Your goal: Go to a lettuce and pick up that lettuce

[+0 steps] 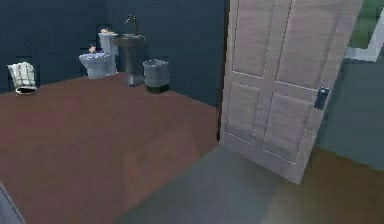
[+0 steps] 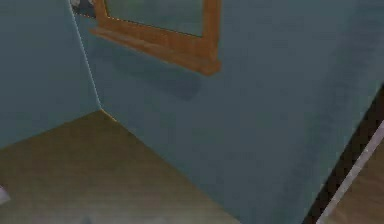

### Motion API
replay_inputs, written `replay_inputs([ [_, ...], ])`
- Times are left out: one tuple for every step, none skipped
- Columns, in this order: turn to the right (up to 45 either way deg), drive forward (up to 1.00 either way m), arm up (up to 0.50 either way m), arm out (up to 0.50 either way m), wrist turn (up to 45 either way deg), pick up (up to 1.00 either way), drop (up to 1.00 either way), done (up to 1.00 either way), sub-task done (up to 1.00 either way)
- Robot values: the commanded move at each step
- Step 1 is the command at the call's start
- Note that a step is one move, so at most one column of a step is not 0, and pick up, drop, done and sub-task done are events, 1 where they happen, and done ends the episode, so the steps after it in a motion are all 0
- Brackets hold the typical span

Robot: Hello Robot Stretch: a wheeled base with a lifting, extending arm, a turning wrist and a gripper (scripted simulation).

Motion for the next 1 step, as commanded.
replay_inputs([
  [0.0, 0.20, 0.00, 0.00, 0.0, 0.00, 0.00, 0.00, 0.00],
])
